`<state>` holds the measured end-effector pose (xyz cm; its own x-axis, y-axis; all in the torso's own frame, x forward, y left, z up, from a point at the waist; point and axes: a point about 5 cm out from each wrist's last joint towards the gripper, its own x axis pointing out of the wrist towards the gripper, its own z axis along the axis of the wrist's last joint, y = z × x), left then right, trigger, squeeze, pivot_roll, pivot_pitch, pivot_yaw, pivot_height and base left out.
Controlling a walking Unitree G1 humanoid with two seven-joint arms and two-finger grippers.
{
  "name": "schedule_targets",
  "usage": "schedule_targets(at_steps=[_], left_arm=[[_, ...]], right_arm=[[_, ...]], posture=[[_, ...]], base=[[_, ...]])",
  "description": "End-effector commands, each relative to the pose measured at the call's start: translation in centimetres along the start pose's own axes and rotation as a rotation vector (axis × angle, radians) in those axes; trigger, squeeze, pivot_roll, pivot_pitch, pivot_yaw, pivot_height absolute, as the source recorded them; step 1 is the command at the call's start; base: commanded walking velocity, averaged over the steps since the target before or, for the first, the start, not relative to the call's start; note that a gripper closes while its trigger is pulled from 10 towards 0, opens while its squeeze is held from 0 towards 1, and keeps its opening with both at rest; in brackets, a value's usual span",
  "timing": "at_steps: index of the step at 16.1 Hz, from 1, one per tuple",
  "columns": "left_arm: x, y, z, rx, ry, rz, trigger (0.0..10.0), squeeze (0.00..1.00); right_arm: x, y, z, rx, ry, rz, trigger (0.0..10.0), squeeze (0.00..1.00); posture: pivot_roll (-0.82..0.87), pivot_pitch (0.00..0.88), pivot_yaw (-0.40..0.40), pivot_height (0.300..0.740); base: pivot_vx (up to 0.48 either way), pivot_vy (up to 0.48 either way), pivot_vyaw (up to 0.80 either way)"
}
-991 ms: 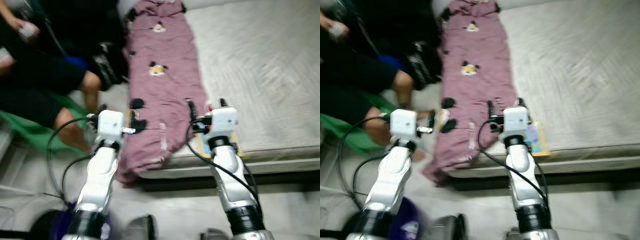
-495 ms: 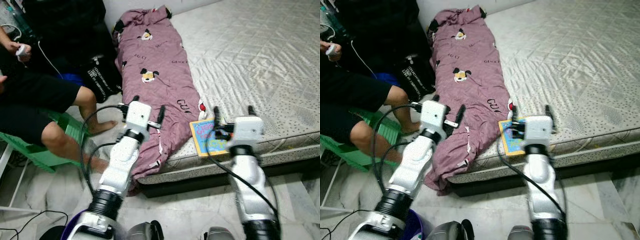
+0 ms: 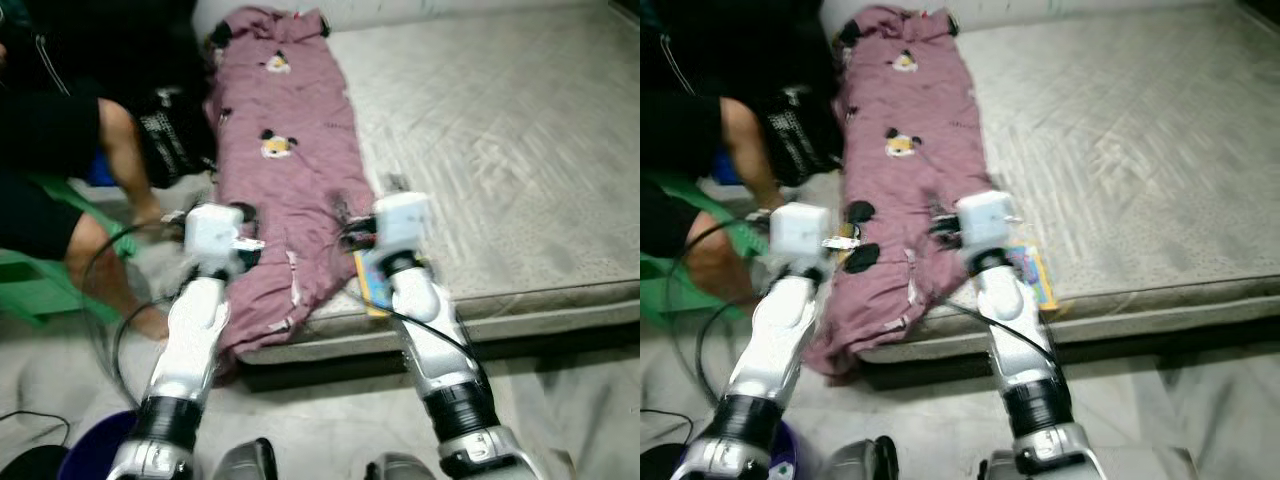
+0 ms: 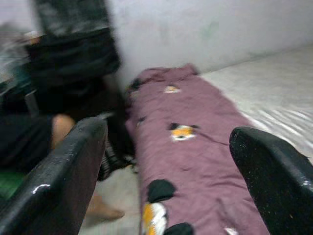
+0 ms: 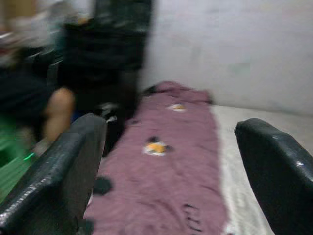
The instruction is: Clean up the room
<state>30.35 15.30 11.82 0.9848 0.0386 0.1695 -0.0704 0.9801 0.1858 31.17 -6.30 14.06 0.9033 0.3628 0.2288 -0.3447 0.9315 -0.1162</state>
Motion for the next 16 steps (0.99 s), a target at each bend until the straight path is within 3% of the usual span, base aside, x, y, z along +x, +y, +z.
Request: schedule_targets(at_steps=[1,5,9,13,16], left_arm=[[-0.1,1.1,0.7,0.010,-0.028,0.065,10.0,0.00],[-1.4,2.9,0.4,0.044,-0.018,0.152,10.0,0.00],[-1.4,2.6,0.9,0.052,-0.018,0.124,10.0,0.00],[-1.4,2.8,0.5,0.057,0.002,0.112,10.0,0.00],[-0.7,2.1,0.7,0.041,-0.005,0.116,10.0,0.00]], right_arm=[[0.3,0.9,-0.4,0.015,0.014,0.066,10.0,0.00],[1.3,1.6,-1.3,0.023,0.047,0.136,10.0,0.00],[0.3,1.3,-3.3,-0.014,0.132,0.128,10.0,0.00],[0.6,0.3,-2.8,-0.022,0.096,0.054,10.0,0.00],[0.8,-0.8,-2.1,-0.045,0.053,0.038,10.0,0.00]], posture=[[0.09,0.060,-0.054,0.740],[0.16,0.045,-0.069,0.740],[0.16,0.052,-0.029,0.740],[0.11,0.053,-0.020,0.740],[0.08,0.024,-0.024,0.740]], base=[[0.000,0.000,0.00],[0.000,0.000,0.00],[0.000,0.000,0.00],[0.000,0.000,0.00],[0.000,0.000,0.00]])
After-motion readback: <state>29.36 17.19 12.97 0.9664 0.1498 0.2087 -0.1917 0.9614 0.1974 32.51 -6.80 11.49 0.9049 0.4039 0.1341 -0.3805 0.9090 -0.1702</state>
